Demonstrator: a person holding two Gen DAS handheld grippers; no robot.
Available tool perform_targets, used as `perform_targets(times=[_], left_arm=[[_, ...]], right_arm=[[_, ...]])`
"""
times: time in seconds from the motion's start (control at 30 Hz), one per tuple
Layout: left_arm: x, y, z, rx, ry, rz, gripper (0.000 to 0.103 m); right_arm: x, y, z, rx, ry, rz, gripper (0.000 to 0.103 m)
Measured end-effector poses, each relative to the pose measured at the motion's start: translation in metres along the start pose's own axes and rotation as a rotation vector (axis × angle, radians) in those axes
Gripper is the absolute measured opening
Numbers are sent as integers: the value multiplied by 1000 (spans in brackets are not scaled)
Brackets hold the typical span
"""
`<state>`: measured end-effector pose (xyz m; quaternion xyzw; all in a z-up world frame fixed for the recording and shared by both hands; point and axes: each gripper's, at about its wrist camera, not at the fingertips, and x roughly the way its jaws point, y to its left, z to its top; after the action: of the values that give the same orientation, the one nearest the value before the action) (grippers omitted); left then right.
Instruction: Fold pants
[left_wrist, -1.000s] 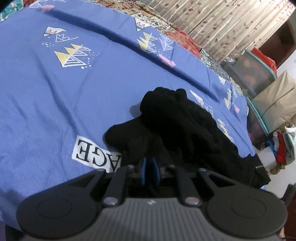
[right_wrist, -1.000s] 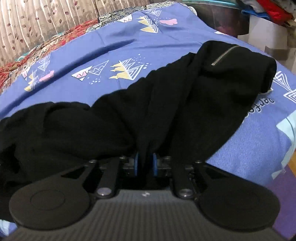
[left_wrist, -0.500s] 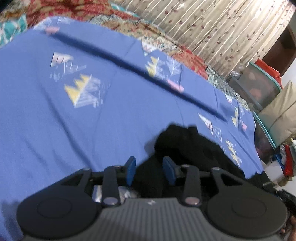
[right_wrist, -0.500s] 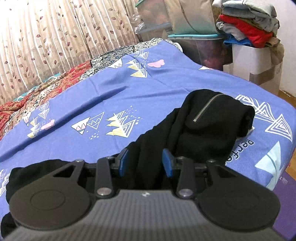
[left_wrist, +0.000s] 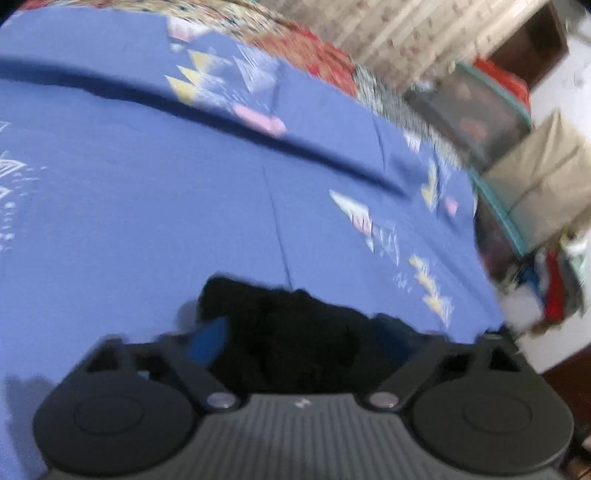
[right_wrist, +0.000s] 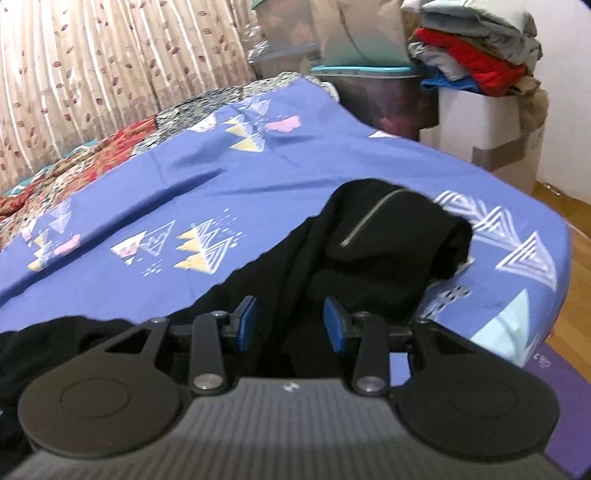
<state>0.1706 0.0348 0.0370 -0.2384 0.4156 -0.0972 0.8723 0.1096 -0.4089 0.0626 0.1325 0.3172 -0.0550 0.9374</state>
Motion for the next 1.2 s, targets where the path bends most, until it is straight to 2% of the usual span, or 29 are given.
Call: perform_targets(times=[0.03,0.07,0.13,0.23,0.3,0.33,0.4,0.47,0.57,0.6,0.7,0.73,0.77,0.8,0.87,0.93,0.97,1.0,1.03,1.1,1.17,1.2], left_arm=[[8,-7,-2,35,21,28,9],[12,-10,-6,41,34,39,8],[-1,-7,-11,12,-18,45,7],[-61,10,-12,0,-203,83,7],[-110,35,-17,-93,-307,85,7],[-135,49,-23,-145,-352,111,7],[-176,74,-39,-238,-399,128,7],[-206,94,-62,-321,-408,126,6],[-240,110,-103,-390,-454,267,3],[-248,117,-116,-421,-465,288,3],[-251,137,-138,-533,-428,233,3],[-249,138,-141,-542,-417,222,3],[-246,137,-141,-534,-409,217,3],[-243,134,-139,-513,-400,213,3],[-229,124,-131,-461,-372,182,10],[-204,107,-120,-400,-333,135,31],[-192,99,-115,-373,-313,122,39],[-180,92,-111,-353,-290,113,50],[-166,85,-107,-337,-262,104,51],[-140,73,-101,-305,-196,84,49],[-121,65,-104,-280,-153,91,40],[-115,61,-104,-266,-145,106,33]], right_arm=[[3,-2,5,-2,-1,-1,43],[7,-4,12,-8,-2,1,43],[17,-4,26,-30,-8,5,43],[38,2,47,-61,-19,-8,43],[54,6,57,-57,-3,-5,43],[60,8,59,-52,4,7,43],[73,17,59,-50,19,30,43],[85,31,51,-71,43,61,43],[95,50,35,-100,87,100,43],[97,56,31,-117,96,102,43],[102,70,29,-155,111,89,43],[103,75,32,-168,111,89,43],[105,78,39,-187,108,82,48],[108,82,43,-213,100,63,57],[118,86,50,-258,89,-3,72],[140,81,53,-278,128,-110,74],[156,75,52,-269,187,-161,71],[173,64,48,-240,269,-193,58],[182,51,44,-190,307,-180,57],[172,46,46,-152,275,-150,12],[153,54,52,-166,242,-133,10],[135,57,59,-178,175,-106,10]])
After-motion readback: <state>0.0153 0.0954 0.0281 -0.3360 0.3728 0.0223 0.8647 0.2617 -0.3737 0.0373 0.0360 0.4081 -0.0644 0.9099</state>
